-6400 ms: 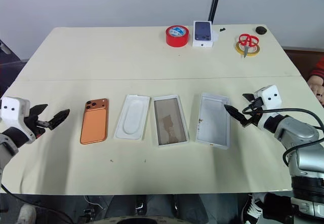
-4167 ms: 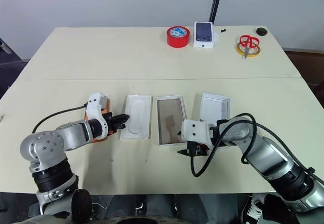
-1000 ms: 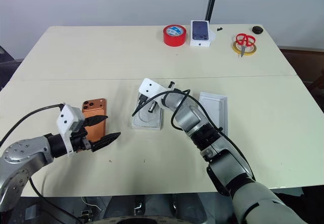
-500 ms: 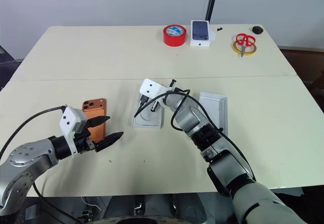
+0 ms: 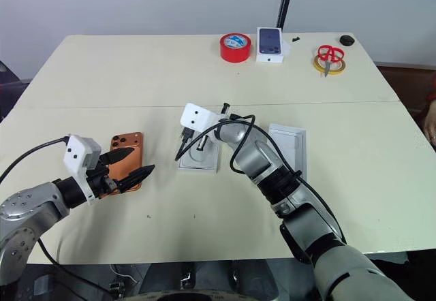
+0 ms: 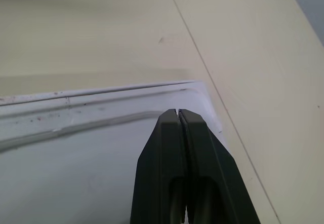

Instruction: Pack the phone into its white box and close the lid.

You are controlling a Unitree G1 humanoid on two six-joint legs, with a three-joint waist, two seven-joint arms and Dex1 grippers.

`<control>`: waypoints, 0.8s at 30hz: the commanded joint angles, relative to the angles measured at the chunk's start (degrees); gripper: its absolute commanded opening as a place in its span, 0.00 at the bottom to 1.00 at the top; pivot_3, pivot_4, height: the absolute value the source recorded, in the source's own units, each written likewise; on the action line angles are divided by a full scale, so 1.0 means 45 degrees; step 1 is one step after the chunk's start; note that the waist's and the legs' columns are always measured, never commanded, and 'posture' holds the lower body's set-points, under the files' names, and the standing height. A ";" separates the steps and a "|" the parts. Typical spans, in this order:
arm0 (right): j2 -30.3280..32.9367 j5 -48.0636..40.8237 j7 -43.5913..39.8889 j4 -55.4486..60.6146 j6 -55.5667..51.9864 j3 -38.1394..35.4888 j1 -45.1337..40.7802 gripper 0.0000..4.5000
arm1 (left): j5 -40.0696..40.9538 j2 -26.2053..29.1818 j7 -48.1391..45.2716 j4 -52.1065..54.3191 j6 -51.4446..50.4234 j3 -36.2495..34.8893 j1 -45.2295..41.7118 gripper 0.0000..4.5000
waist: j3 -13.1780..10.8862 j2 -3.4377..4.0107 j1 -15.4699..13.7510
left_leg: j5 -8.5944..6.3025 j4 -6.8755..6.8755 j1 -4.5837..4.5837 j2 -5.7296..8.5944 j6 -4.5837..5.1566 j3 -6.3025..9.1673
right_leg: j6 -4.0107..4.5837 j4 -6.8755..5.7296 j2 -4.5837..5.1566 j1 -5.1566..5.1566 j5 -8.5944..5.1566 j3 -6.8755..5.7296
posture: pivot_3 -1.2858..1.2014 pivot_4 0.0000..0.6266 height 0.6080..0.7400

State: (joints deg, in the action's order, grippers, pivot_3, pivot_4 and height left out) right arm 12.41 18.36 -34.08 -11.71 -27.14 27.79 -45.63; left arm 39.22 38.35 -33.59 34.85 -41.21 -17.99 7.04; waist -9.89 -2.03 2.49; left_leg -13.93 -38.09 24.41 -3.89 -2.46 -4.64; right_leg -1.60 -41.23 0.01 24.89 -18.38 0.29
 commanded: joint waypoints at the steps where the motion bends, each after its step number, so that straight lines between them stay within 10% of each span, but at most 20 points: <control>1: 0.0503 -0.0196 -0.1238 0.0667 0.0463 0.0333 0.0244 0.01 | -0.0087 0.0243 -0.0066 0.0488 0.0128 -0.0139 0.0251 0.96 | 0.0000 0.0000 -0.0001 | 0.0000 0.0000 -0.0001 0.0000 0.0000 0.0000 | 0.0000 0.0000 0.0000 0.0000 0.0000 0.0000 | 0.52 0.24 0.62; 10: 0.2592 -0.1537 -0.5228 0.3536 0.1078 0.0857 0.1463 0.01 | -0.0410 0.1090 -0.1282 0.0610 0.0695 -0.0296 0.1193 0.96 | 0.0000 0.0000 0.0022 | -0.0006 0.0000 -0.0010 -0.0005 0.0011 0.0000 | 0.0001 -0.0003 -0.0008 -0.0002 0.0000 -0.0001 | 0.52 0.24 0.62; 24: 0.2927 -0.1453 -0.5950 0.4158 0.1421 0.0922 0.1625 0.01 | -0.0466 0.1112 -0.1365 0.0407 0.0839 -0.0293 0.1080 0.96 | 0.0001 -0.0002 -0.0011 | -0.0007 -0.0001 -0.0007 -0.0004 0.0013 0.0000 | 0.0002 0.0002 -0.0004 -0.0003 -0.0001 -0.0001 | 0.52 0.24 0.62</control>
State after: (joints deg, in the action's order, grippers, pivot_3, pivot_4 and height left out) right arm 25.47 12.21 -61.06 4.55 -21.78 32.84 -38.09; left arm 36.89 43.08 -39.52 36.06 -38.44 -17.86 12.51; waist -9.89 -2.04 2.44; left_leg -13.96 -38.09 24.38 -3.90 -2.41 -4.64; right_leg -1.59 -41.22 -0.01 24.87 -18.39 0.29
